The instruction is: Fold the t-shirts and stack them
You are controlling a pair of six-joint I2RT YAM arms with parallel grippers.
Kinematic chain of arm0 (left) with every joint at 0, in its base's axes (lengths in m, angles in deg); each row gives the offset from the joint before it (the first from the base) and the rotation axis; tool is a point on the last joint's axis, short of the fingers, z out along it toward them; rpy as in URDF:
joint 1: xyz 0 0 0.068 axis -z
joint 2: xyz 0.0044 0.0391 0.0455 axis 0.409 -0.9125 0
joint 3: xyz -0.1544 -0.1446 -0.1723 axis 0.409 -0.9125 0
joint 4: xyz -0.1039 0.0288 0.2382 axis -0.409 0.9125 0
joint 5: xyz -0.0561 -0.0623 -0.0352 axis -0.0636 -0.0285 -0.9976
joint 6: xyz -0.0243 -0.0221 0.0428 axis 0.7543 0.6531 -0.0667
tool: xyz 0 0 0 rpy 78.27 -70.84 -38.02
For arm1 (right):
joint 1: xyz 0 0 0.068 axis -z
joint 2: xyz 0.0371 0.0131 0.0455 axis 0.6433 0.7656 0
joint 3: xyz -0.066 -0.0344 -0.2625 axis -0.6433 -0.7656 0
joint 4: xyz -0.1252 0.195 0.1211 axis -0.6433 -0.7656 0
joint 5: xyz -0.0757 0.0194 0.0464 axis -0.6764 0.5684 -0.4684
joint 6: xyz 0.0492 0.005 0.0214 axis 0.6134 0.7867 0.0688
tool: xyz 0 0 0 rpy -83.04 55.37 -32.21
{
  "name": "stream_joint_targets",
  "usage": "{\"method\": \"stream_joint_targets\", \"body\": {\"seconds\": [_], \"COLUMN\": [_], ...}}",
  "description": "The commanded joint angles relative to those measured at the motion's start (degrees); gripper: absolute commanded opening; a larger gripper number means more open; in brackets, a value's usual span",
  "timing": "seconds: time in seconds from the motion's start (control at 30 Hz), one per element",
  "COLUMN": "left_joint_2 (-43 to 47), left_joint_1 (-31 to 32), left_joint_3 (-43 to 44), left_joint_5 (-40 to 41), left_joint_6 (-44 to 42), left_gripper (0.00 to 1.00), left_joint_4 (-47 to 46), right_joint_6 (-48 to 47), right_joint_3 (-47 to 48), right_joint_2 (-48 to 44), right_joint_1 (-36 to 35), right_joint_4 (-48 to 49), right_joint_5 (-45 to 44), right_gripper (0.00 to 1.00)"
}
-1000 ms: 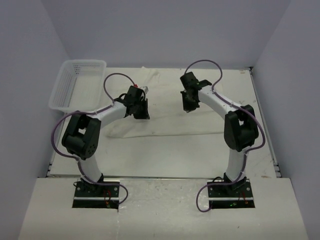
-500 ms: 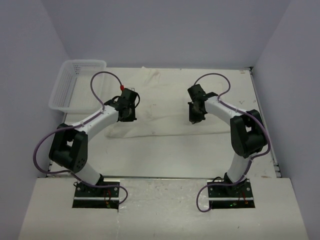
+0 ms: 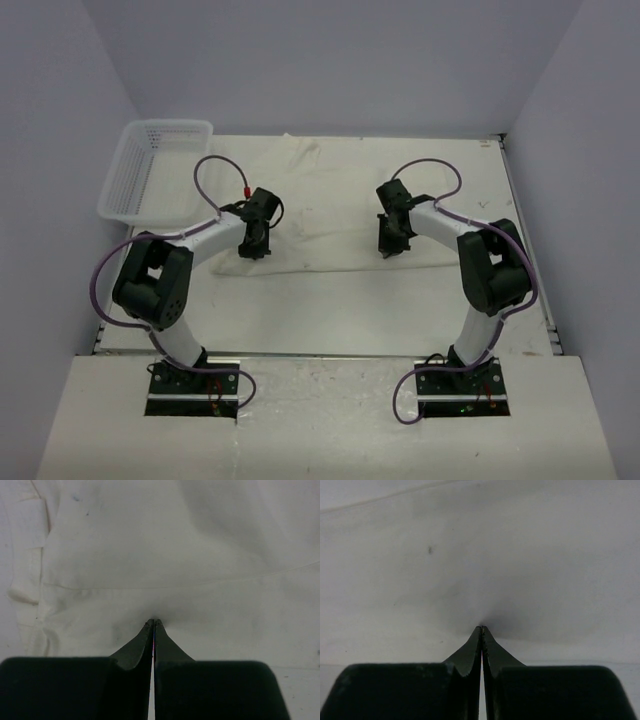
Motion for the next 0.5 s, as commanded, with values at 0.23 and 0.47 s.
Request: {"method": "stream_joint_targets", "body": {"seconds": [0.23, 0.47], "left_joint_2": [-1.25, 0.94], "left_joint_1": [-2.68, -4.97], "left_joint_3": [-4.98, -8.23], "left_joint_5": [-1.57, -6.31], "left_joint_6": [4.57, 5.72], "left_gripper": [0.00, 0.00], "left_joint_4": [0.72, 1.77], "right_joint_6": [3.73, 6.01], "right_joint_3": [-5.12, -8.73], "right_joint_2": [-2.95, -3.83], "right_joint_1": [-0.37, -1.07], "right_joint_4": [4.00, 4.88], "right_joint_5": [0.21, 0.65], "right_gripper": [0.00, 0.00]}}
